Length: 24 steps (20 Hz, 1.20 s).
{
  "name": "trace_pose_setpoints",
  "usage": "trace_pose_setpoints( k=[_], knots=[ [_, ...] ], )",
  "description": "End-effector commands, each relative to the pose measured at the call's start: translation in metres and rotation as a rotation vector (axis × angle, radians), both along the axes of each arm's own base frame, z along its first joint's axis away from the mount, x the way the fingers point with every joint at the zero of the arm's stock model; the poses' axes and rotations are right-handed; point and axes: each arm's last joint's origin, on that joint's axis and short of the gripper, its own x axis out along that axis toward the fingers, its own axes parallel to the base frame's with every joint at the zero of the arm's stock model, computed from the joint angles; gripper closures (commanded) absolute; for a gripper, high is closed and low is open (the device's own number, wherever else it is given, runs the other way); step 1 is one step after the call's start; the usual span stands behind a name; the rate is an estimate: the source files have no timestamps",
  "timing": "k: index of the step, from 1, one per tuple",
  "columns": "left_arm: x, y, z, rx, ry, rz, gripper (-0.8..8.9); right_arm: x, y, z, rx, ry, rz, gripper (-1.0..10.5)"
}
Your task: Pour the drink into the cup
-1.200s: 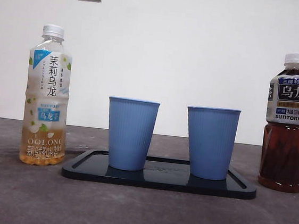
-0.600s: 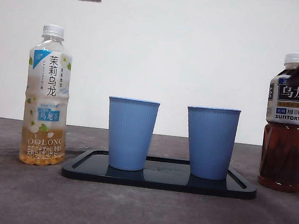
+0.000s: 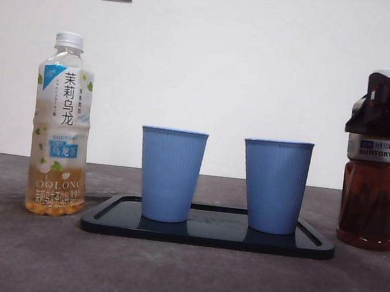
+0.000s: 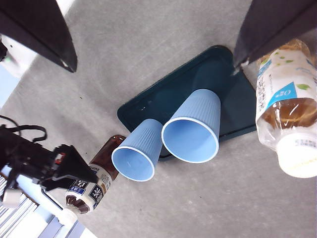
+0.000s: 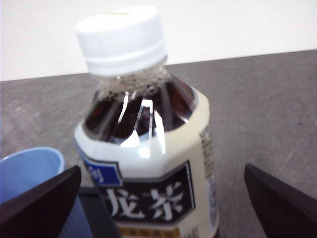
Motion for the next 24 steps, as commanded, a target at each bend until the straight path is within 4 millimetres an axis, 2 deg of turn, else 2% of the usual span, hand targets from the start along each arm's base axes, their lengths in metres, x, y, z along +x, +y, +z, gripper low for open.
trace_pose_setpoints(
  k=[1,6,10,12,15,19,24],
  knots=[
    [0.001,-0.001,0.006,0.001,-0.030,-0.010,3.16,0.005,0.002,-0.008,0.018,0.002,0.000,4.3],
    [0.001,-0.001,0.006,0.001,-0.031,-0.010,3.16,0.013,0.003,-0.015,0.029,-0.042,0.000,5.1],
    [0.001,-0.001,0.006,0.001,-0.030,-0.009,3.16,0.015,0.004,-0.017,0.029,-0.040,0.003,7.1],
    [0.001,-0.001,0.006,0.001,-0.030,-0.010,3.16,0.017,0.004,-0.014,0.031,-0.049,0.015,7.5],
    [0.001,-0.001,0.006,0.001,-0.030,-0.010,3.16,0.020,0.007,-0.009,0.012,-0.071,0.078,7.6],
    [0.001,-0.001,0.006,0.001,-0.030,-0.010,3.15,0.021,0.007,0.008,-0.072,-0.012,0.078,7.6],
    [0.001,-0.001,0.006,0.007,-0.038,-0.015,3.16,0.019,0.016,0.058,-0.288,0.193,0.062,7.6]
  ],
)
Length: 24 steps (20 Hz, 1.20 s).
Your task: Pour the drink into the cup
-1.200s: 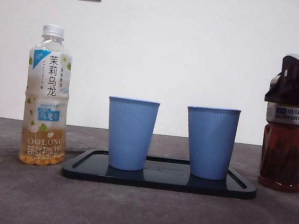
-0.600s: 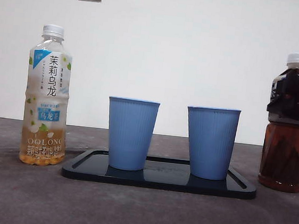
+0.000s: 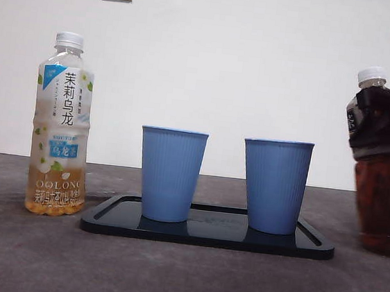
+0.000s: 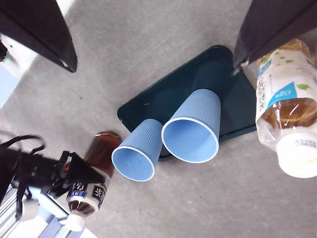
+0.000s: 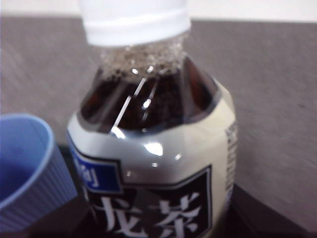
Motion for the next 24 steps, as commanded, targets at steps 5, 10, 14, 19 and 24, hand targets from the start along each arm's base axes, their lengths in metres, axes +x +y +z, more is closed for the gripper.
trace_pose_setpoints(
  k=[5,10,14,19,24],
  knots=[
    [0.001,-0.001,0.006,0.009,-0.040,-0.016,3.15,-0.003,0.028,0.065,-0.288,0.150,0.092,7.6],
    [0.001,-0.001,0.005,0.010,-0.036,-0.016,3.15,-0.009,0.044,0.091,-0.529,0.217,0.136,7.6],
    [0.001,-0.001,0.005,0.011,-0.033,-0.016,3.15,-0.009,0.057,0.094,-0.722,0.278,0.153,7.6],
    [0.001,-0.001,0.005,0.011,-0.033,-0.016,3.15,-0.006,0.077,0.083,-0.958,0.331,0.182,7.6],
    [0.001,-0.001,0.005,0.010,-0.032,-0.016,3.16,-0.004,0.090,0.072,-1.124,0.344,0.158,7.6]
  ],
)
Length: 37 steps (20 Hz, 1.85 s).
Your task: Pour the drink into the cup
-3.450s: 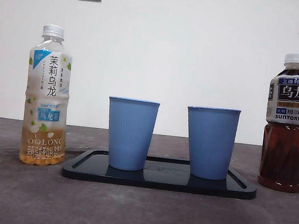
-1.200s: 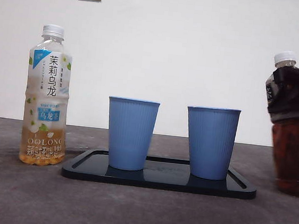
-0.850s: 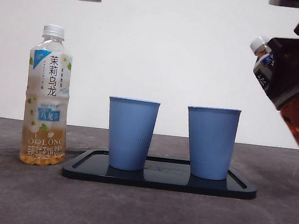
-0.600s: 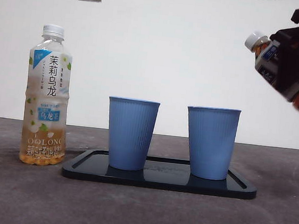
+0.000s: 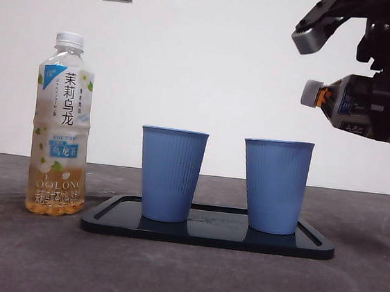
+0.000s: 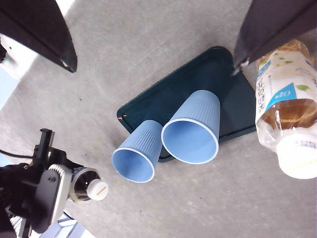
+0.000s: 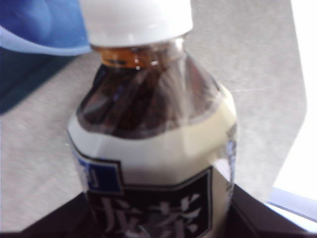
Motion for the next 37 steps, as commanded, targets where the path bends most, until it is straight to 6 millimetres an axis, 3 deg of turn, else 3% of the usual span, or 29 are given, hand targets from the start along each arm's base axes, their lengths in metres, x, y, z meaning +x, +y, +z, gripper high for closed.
trace_pose_setpoints(
  k=[1,10,16,24,29,33,37],
  knots=[
    [0.001,-0.001,0.005,0.005,-0.031,-0.012,3.15,0.004,0.008,0.008,-0.063,-0.049,0.017,7.6],
    [0.001,-0.001,0.005,0.005,-0.022,-0.011,3.16,0.009,0.025,-0.010,-0.346,-0.044,0.066,7.6],
    [0.001,-0.001,0.005,0.006,-0.021,-0.011,3.16,0.007,0.030,-0.007,-0.451,-0.078,0.095,7.6],
    [0.000,-0.001,0.004,0.007,-0.016,-0.012,3.15,0.006,0.033,-0.006,-0.438,-0.108,0.081,7.6],
    [0.000,-0.001,0.004,0.011,-0.021,-0.014,3.16,0.002,0.028,0.002,-0.255,-0.176,-0.022,7.6],
    [0.000,-0.001,0.004,0.014,-0.024,-0.017,3.16,-0.005,0.013,0.023,0.048,-0.226,-0.105,7.6],
    [0.000,-0.001,0.004,0.015,-0.026,-0.018,3.16,-0.014,-0.014,0.049,0.400,-0.225,-0.123,7.7]
  ],
)
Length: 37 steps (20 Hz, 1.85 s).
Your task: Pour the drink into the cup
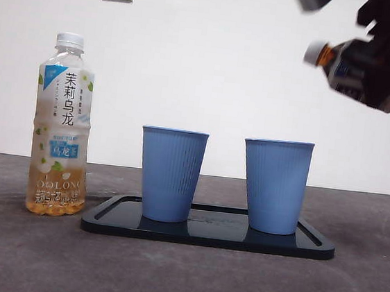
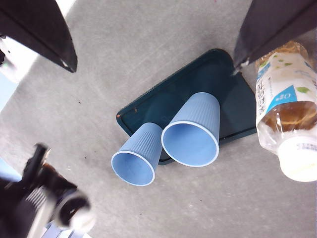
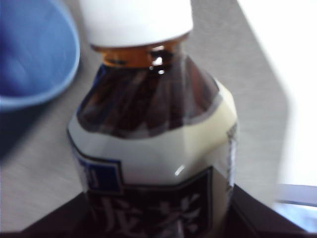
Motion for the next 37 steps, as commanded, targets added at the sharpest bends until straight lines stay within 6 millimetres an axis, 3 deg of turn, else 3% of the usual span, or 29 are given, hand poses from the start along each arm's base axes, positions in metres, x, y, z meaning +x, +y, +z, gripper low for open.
trace_pose_setpoints(
  k=[1,5,8,11,17,24,28,37],
  knots=[
    [0.001,-0.001,0.005,0.003,-0.023,-0.010,3.16,-0.003,-0.012,0.027,0.251,-0.088,-0.002,7.9],
    [0.001,-0.001,0.005,0.004,-0.020,-0.010,3.16,-0.007,-0.048,0.033,0.545,-0.242,-0.024,7.9],
    [0.001,-0.001,0.005,0.004,-0.017,-0.010,3.16,-0.007,-0.068,0.014,0.711,-0.380,-0.034,7.9],
    [0.001,-0.001,0.004,0.004,-0.014,-0.009,3.16,-0.004,-0.076,-0.014,0.841,-0.489,-0.003,7.9],
    [0.001,-0.001,0.004,0.004,-0.009,-0.008,3.16,0.006,-0.074,-0.064,0.949,-0.550,0.052,7.9],
    [0.003,-0.001,-0.006,0.015,0.008,-0.012,3.16,0.032,-0.068,-0.096,0.955,-0.559,0.055,7.9],
    [0.005,-0.002,-0.009,0.013,0.002,-0.012,3.16,0.039,-0.067,-0.109,0.954,-0.542,0.045,7.9],
    [0.005,-0.002,-0.010,0.013,0.003,-0.012,3.16,0.040,-0.067,-0.111,0.953,-0.534,0.041,7.6]
  ],
)
